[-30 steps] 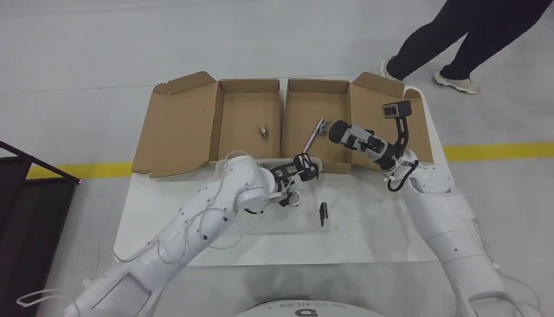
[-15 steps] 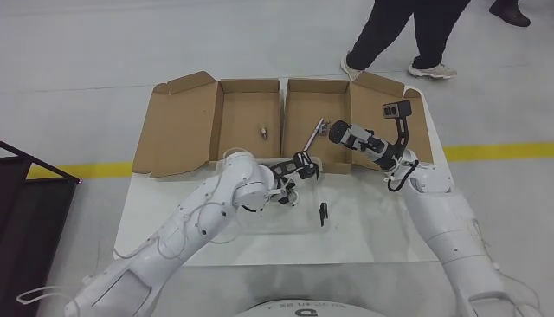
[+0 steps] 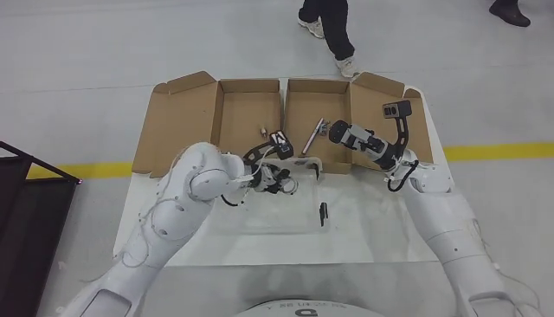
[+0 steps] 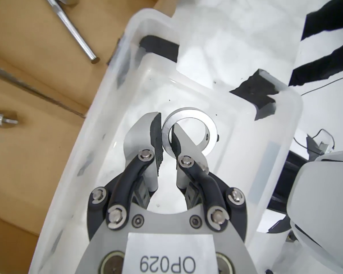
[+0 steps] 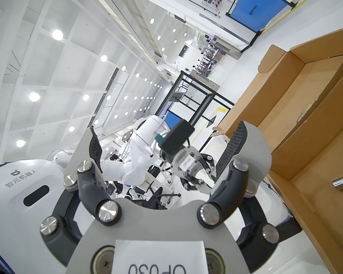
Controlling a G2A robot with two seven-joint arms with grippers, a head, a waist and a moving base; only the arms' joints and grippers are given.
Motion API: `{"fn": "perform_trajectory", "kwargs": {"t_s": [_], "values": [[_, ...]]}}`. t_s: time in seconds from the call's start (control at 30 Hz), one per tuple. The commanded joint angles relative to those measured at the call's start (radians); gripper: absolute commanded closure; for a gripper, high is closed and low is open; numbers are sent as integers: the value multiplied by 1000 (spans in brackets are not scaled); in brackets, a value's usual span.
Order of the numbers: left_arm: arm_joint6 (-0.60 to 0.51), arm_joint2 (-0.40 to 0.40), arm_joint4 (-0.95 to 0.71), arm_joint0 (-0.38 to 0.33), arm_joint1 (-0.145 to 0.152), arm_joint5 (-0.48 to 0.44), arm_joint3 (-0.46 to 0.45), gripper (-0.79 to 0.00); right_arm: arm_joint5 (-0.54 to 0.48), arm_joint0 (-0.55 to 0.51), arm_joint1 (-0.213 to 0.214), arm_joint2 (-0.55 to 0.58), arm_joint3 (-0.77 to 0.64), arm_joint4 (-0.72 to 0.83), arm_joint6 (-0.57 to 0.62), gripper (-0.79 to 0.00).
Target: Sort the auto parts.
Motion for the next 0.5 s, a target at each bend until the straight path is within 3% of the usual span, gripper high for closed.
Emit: {"fn": "perform_trajectory", "kwargs": {"t_s": [0.0,0.13,0.47], "values": [[10,-48,-40,30,12,-14,-25,0,0,0,0,0,0,0,0,-785],[37,-106,-151,75,28,-53,-50,0,0,0,0,0,0,0,0,-785],[73,-100,-189,86,26,-50,-52,0,0,0,0,0,0,0,0,-785]]}}
